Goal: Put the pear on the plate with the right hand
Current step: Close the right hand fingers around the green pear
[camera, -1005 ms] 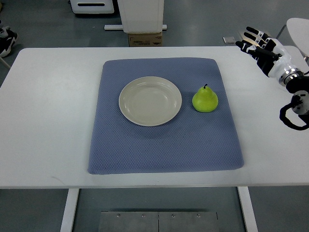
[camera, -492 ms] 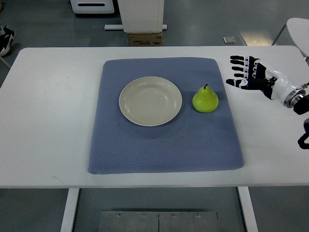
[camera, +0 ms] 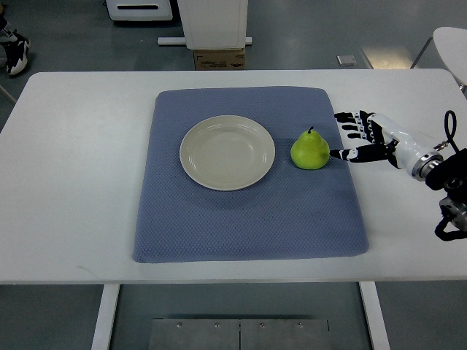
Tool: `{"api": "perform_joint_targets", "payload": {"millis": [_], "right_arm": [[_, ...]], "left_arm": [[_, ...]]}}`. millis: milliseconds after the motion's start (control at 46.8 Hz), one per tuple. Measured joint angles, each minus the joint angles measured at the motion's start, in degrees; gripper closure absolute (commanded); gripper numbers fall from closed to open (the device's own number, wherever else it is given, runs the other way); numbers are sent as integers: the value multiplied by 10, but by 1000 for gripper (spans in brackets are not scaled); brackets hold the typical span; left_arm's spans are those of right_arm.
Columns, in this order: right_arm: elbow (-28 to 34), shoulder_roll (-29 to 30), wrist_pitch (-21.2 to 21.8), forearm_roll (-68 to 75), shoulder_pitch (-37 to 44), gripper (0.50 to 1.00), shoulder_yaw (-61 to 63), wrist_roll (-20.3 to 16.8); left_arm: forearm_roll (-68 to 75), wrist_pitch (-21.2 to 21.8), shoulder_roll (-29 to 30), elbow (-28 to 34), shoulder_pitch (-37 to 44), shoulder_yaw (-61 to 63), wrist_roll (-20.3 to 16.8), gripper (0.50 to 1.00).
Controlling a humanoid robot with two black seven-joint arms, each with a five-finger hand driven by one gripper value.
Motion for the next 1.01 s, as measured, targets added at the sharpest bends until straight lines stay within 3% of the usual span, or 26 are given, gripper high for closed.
{"api": "perform_joint_targets", "payload": {"millis": [193,535,770,1005], "right_arm": [[-1,38,-37,0,35,613,-47,-1],[-4,69,-59,0,52,615,-71,-17],[-4,90,-104,4,85,615,-138,-20],[-5,98,-112,4,87,617,-146,-21]], "left_arm": [[0,0,0,0,0,0,0,500],[0,0,0,0,0,0,0,500],[0,0,0,0,0,0,0,500],[0,0,0,0,0,0,0,500]]}}
